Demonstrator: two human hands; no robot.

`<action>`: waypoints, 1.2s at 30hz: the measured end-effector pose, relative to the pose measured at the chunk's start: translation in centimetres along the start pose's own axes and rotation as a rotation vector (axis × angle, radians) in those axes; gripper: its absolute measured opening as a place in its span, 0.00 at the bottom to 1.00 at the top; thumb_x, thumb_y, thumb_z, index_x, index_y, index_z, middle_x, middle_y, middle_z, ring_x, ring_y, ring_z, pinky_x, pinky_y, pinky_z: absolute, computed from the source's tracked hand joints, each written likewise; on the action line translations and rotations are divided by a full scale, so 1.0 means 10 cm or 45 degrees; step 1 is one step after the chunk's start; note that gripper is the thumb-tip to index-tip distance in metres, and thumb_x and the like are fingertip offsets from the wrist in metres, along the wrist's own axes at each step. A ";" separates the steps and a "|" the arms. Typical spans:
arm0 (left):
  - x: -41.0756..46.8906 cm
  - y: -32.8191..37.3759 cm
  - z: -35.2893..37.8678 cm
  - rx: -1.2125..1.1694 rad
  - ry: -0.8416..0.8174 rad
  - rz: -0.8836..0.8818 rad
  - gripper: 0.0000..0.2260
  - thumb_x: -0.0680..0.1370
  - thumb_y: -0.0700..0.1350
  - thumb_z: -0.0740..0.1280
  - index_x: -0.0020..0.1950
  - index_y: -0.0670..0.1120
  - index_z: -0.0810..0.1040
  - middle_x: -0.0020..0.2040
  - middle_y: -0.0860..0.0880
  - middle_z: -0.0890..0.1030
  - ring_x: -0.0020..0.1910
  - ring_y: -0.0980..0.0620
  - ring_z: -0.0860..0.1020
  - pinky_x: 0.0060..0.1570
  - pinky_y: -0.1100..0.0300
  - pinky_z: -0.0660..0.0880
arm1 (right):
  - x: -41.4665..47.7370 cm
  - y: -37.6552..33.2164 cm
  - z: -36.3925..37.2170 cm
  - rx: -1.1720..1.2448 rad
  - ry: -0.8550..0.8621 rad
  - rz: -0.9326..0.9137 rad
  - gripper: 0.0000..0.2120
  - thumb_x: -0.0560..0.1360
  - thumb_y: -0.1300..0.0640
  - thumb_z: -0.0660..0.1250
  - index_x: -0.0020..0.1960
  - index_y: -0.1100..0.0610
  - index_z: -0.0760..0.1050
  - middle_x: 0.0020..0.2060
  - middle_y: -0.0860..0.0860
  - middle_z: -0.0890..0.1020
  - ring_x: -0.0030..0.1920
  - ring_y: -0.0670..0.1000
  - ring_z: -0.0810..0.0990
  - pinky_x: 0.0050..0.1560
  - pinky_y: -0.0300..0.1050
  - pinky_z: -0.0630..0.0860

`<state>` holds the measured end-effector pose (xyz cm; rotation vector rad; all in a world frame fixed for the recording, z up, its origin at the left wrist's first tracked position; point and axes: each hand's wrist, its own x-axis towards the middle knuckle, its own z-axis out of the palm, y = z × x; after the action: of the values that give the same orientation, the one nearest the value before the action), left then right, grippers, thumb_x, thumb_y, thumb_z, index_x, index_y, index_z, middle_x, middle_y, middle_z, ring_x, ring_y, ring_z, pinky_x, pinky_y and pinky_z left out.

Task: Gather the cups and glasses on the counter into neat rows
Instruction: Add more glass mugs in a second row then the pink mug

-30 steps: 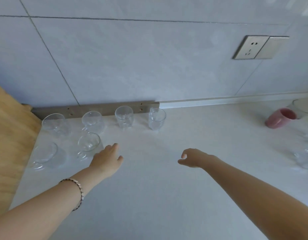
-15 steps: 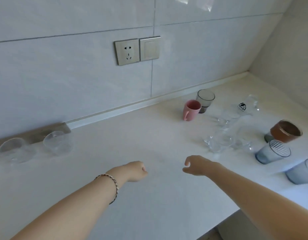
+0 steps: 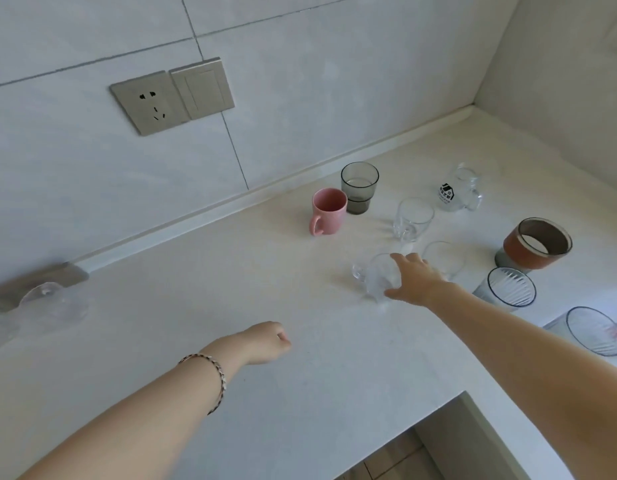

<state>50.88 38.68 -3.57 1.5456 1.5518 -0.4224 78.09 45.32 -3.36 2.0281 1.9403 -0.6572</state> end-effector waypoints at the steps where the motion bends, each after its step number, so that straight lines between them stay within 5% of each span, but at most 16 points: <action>1: 0.00 -0.04 0.00 -0.019 -0.003 -0.027 0.04 0.78 0.45 0.57 0.44 0.50 0.69 0.47 0.47 0.73 0.43 0.49 0.70 0.39 0.60 0.65 | 0.04 0.00 0.04 0.050 -0.008 -0.001 0.41 0.72 0.46 0.69 0.76 0.52 0.50 0.70 0.57 0.64 0.69 0.60 0.67 0.65 0.54 0.70; 5: -0.05 -0.19 -0.02 -0.079 0.031 -0.099 0.05 0.77 0.45 0.57 0.49 0.48 0.71 0.48 0.48 0.74 0.44 0.50 0.71 0.42 0.61 0.66 | 0.14 -0.08 0.14 0.174 0.034 0.082 0.47 0.70 0.46 0.72 0.77 0.56 0.45 0.70 0.58 0.63 0.68 0.61 0.69 0.63 0.54 0.72; 8: -0.14 -0.37 -0.04 -0.124 0.077 -0.149 0.11 0.78 0.46 0.57 0.57 0.45 0.74 0.48 0.48 0.74 0.46 0.50 0.72 0.40 0.62 0.67 | 0.16 -0.19 0.12 0.122 0.092 0.114 0.43 0.67 0.47 0.73 0.74 0.57 0.54 0.66 0.57 0.67 0.64 0.60 0.73 0.56 0.52 0.74; 11: -0.26 -0.64 -0.03 -0.203 0.119 -0.191 0.10 0.78 0.46 0.56 0.55 0.47 0.74 0.44 0.49 0.75 0.45 0.50 0.72 0.35 0.64 0.66 | 0.10 -0.43 0.10 0.019 0.109 0.062 0.42 0.65 0.47 0.75 0.72 0.54 0.58 0.63 0.54 0.69 0.63 0.57 0.74 0.54 0.50 0.75; 15: -0.50 -1.19 0.04 -0.284 0.174 -0.256 0.09 0.78 0.46 0.56 0.54 0.47 0.73 0.47 0.49 0.75 0.46 0.50 0.73 0.41 0.62 0.68 | -0.05 -0.99 0.18 -0.069 0.077 -0.125 0.42 0.64 0.46 0.74 0.71 0.52 0.59 0.63 0.53 0.70 0.62 0.56 0.74 0.57 0.48 0.74; 19: -0.87 -1.99 0.16 -0.423 0.228 -0.351 0.04 0.77 0.45 0.57 0.46 0.50 0.71 0.37 0.53 0.72 0.39 0.51 0.71 0.33 0.63 0.65 | -0.32 -1.85 0.40 -0.105 0.019 -0.311 0.41 0.63 0.45 0.74 0.71 0.51 0.60 0.62 0.52 0.71 0.62 0.54 0.74 0.59 0.46 0.72; 26: -1.60 -3.63 0.35 -0.627 0.320 -0.491 0.09 0.76 0.45 0.57 0.36 0.53 0.67 0.33 0.51 0.68 0.35 0.49 0.67 0.34 0.61 0.62 | -0.84 -3.59 0.98 -0.221 -0.079 -0.553 0.42 0.63 0.44 0.74 0.71 0.51 0.59 0.62 0.51 0.71 0.64 0.52 0.72 0.59 0.44 0.72; 36: -2.33 -5.32 0.29 -0.718 0.433 -0.595 0.13 0.75 0.42 0.57 0.31 0.52 0.61 0.29 0.51 0.64 0.29 0.51 0.62 0.29 0.61 0.56 | -1.27 -5.98 1.64 -0.064 -0.076 -0.559 0.41 0.63 0.43 0.75 0.69 0.54 0.62 0.62 0.54 0.71 0.64 0.54 0.73 0.60 0.46 0.72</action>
<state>-1.26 12.94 -5.26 0.8412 2.0816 0.0446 16.50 30.86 -4.04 1.5402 2.3594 -0.7406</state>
